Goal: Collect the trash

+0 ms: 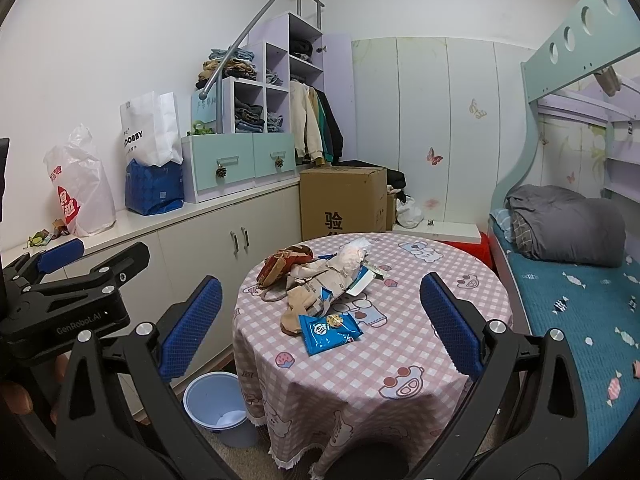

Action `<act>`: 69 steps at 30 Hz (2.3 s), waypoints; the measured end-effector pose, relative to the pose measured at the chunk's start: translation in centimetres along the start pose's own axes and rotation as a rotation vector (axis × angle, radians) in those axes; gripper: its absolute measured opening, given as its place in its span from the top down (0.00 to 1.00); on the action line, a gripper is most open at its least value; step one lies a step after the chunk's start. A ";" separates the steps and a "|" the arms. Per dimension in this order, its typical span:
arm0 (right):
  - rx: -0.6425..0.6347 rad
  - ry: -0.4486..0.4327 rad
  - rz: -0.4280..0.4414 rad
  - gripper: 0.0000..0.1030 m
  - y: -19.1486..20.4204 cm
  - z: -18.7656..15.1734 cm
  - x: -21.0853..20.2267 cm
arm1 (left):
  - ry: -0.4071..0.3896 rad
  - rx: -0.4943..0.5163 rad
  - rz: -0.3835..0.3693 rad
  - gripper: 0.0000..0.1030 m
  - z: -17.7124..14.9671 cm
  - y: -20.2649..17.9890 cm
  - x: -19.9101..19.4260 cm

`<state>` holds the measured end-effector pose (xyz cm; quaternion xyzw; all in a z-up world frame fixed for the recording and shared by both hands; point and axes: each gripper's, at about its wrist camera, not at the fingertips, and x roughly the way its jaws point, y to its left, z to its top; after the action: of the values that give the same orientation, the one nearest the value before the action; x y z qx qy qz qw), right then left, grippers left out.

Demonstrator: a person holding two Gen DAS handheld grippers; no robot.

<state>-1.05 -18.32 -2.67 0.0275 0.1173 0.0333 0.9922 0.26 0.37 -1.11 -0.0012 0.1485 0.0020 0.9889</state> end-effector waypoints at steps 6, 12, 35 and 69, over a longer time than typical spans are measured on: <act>-0.001 0.002 -0.001 0.06 0.0 0.0 0.1 | 0.000 0.002 -0.005 0.04 -0.3 0.0 0.0; 0.000 0.004 0.000 0.06 0.0 0.1 0.1 | 0.001 0.003 -0.004 0.04 -0.3 -0.2 0.1; 0.001 0.009 -0.001 0.06 0.1 0.0 0.3 | 0.003 0.004 -0.004 0.04 -0.2 -0.3 0.2; 0.014 0.049 0.008 0.06 0.2 -1.8 1.3 | 0.059 0.015 -0.006 0.04 -1.0 -0.7 1.5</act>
<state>-0.23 -17.97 -4.71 0.0343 0.1418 0.0372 0.9886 1.42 -0.33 -2.55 0.0058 0.1774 -0.0021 0.9841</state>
